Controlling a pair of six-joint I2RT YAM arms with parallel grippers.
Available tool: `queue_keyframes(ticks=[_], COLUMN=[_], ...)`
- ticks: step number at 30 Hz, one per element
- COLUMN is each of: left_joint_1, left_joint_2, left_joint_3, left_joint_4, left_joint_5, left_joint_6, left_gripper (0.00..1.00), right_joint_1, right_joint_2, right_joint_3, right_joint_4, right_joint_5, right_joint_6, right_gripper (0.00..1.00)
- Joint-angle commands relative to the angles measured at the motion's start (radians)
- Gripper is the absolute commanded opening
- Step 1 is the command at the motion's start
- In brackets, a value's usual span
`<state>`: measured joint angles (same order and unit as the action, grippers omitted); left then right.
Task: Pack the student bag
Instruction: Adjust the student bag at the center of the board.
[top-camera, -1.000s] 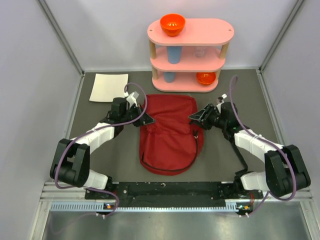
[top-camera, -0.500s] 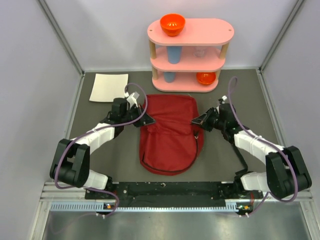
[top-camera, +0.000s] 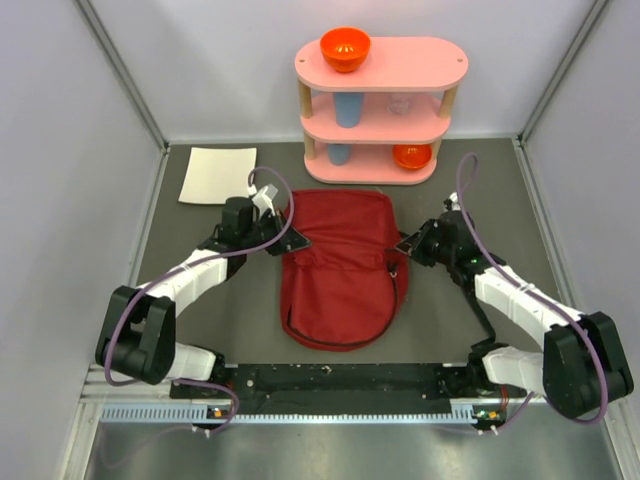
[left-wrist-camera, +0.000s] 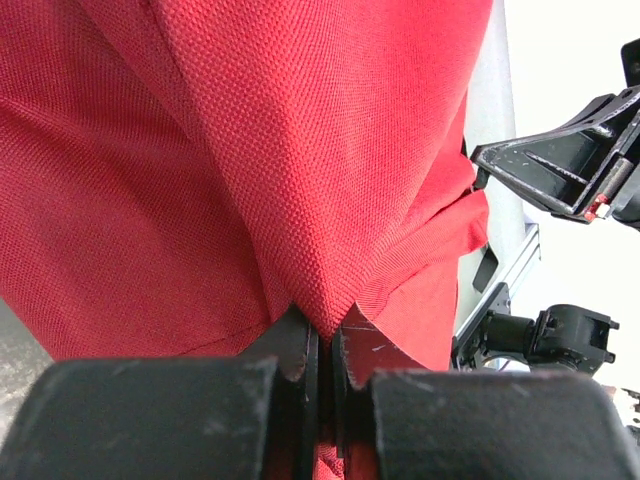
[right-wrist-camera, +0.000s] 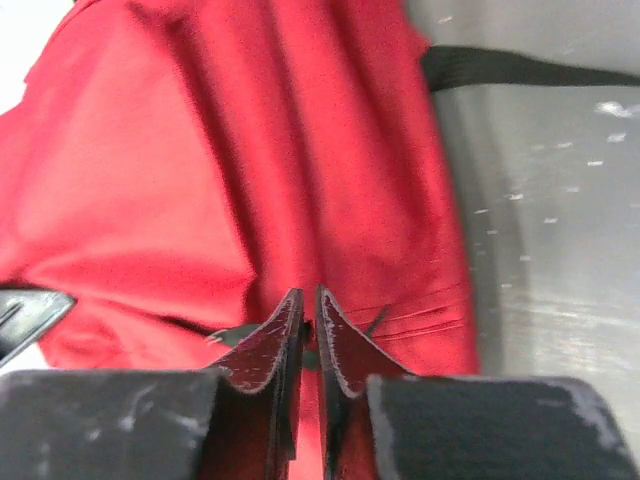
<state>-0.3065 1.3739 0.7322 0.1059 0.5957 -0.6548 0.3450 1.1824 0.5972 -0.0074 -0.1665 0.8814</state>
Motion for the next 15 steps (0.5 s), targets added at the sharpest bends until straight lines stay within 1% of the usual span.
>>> queue_keyframes(ticks=[1,2,3,4,5,6,8,9,10,12,13,15], left_joint_1=[0.018,0.018,0.018,0.020,0.018,0.018,0.018,0.018,0.018,0.018,0.018,0.018], left_joint_2=[-0.030,-0.035,-0.042,-0.045,-0.048,-0.058,-0.076,-0.084,-0.094,-0.128,-0.143,-0.182], left_joint_3=[-0.013,-0.022,-0.025,-0.030,-0.033,-0.034,-0.034,-0.033,-0.027,-0.011,0.007,0.021], left_joint_4=[0.034,0.032,0.031,0.029,0.028,0.025,0.011,0.005,-0.009,-0.087,-0.110,-0.220], left_joint_5=[-0.010,-0.011,-0.013,-0.014,-0.013,-0.010,-0.008,-0.010,-0.013,-0.030,-0.065,-0.102], left_joint_6=[0.006,0.007,0.007,0.007,0.007,0.009,0.011,0.020,0.029,0.073,0.092,0.156], left_gripper=[0.10,0.16,0.21,0.26,0.34,0.38,0.46,0.48,0.50,0.54,0.56,0.61], right_joint_1=[-0.012,-0.014,-0.020,-0.026,-0.032,-0.041,-0.067,-0.072,-0.074,-0.075,-0.075,-0.074], right_joint_2=[-0.029,-0.035,-0.038,-0.040,-0.050,-0.058,-0.078,-0.081,-0.083,-0.073,-0.069,-0.049], right_joint_3=[0.053,0.058,0.065,0.069,0.070,0.067,0.059,0.055,0.053,0.044,0.035,-0.028], right_joint_4=[-0.098,-0.115,-0.141,-0.158,-0.173,-0.183,-0.183,-0.180,-0.163,-0.135,-0.082,0.001], right_joint_5=[0.198,0.217,0.234,0.267,0.275,0.268,0.208,0.176,0.088,-0.014,-0.119,-0.224], right_joint_6=[-0.096,-0.126,-0.140,-0.151,-0.162,-0.168,-0.173,-0.176,-0.177,-0.154,-0.136,-0.064], right_gripper=[0.21,0.29,0.44,0.66,0.71,0.72,0.74,0.75,0.75,0.75,0.75,0.75])
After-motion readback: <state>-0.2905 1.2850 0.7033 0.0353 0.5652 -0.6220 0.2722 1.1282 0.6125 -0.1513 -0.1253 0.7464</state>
